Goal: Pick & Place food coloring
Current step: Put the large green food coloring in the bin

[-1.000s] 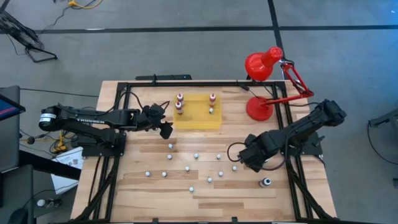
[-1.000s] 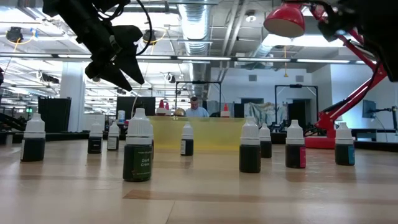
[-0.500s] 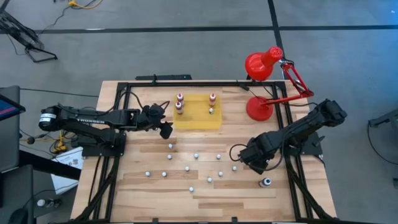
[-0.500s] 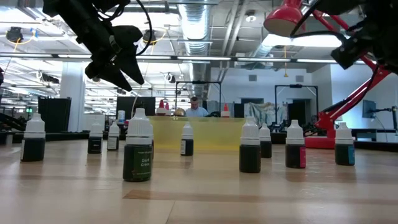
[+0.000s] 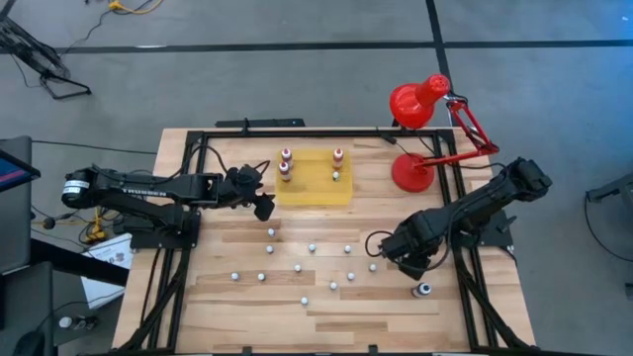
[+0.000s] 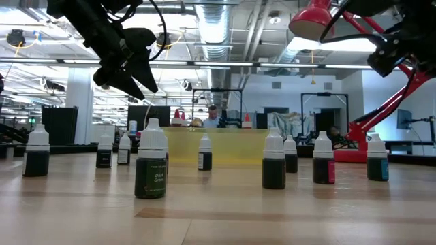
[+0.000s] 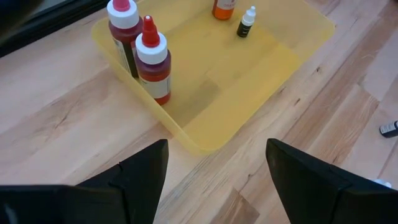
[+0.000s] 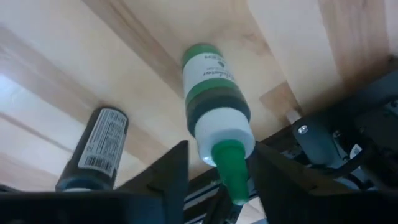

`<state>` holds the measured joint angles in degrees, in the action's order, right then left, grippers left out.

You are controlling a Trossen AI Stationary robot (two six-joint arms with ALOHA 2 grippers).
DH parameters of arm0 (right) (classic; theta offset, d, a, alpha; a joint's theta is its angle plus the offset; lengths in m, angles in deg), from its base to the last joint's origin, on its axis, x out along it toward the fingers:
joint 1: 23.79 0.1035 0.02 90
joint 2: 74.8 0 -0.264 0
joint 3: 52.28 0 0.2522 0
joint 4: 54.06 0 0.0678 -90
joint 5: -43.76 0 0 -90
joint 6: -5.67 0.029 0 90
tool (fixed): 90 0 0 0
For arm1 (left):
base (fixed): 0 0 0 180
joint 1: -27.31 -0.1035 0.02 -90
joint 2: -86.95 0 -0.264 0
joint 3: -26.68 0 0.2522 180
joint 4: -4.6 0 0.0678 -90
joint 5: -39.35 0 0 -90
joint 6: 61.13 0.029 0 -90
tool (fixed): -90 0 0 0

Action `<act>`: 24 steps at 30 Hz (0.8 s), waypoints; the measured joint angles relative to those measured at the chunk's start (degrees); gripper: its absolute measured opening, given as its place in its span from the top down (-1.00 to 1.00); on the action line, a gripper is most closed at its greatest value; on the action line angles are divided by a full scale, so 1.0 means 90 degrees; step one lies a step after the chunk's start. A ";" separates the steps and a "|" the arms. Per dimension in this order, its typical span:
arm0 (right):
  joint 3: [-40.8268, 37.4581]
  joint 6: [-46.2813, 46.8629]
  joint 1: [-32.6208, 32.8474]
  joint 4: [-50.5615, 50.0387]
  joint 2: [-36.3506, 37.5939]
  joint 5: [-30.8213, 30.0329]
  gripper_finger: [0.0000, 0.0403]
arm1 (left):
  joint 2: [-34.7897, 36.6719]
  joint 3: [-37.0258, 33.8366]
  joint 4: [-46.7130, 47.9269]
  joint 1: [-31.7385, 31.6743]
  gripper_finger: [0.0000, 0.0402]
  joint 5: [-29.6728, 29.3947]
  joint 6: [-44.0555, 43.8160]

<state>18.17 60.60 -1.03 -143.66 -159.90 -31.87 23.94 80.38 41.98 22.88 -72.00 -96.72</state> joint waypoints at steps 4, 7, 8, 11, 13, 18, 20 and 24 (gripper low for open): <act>-0.0002 -0.0004 -0.0017 -0.0015 0.0002 0.0030 0.69 | -0.0001 0.0000 0.0002 0.0000 -0.31 0.0000 0.0002; -0.0002 -0.0007 -0.0046 0.0001 0.0002 0.0027 0.93 | -0.0001 0.0000 0.0002 0.0000 -0.31 0.0000 0.0000; -0.0001 -0.0004 -0.0046 0.0004 0.0004 0.0000 0.96 | 0.0001 0.0000 0.0004 0.0000 -0.31 0.0000 0.0002; 0.0000 0.0008 -0.0046 -0.0021 0.0003 -0.0111 0.91 | -0.0001 0.0000 0.0007 0.0000 -0.31 0.0000 0.0001; -0.0001 0.0008 -0.0046 -0.0020 0.0005 -0.0112 0.79 | -0.0001 0.0000 0.0008 0.0000 -0.31 0.0000 0.0002; -0.0001 0.0002 -0.0046 -0.0019 0.0005 -0.0109 0.44 | -0.0001 0.0000 0.0009 0.0000 -0.31 0.0000 0.0002; 0.0000 -0.0066 -0.0046 -0.0019 0.0005 -0.0109 0.29 | 0.0000 0.0000 0.0007 0.0000 -0.31 0.0000 0.0002; 0.0000 -0.0164 -0.0046 -0.0017 0.0005 -0.0304 0.07 | -0.0001 0.0000 0.0007 0.0000 -0.31 0.0000 0.0002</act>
<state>18.17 59.13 -1.44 -143.81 -159.86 -34.61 23.93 80.38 42.04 22.88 -72.00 -96.70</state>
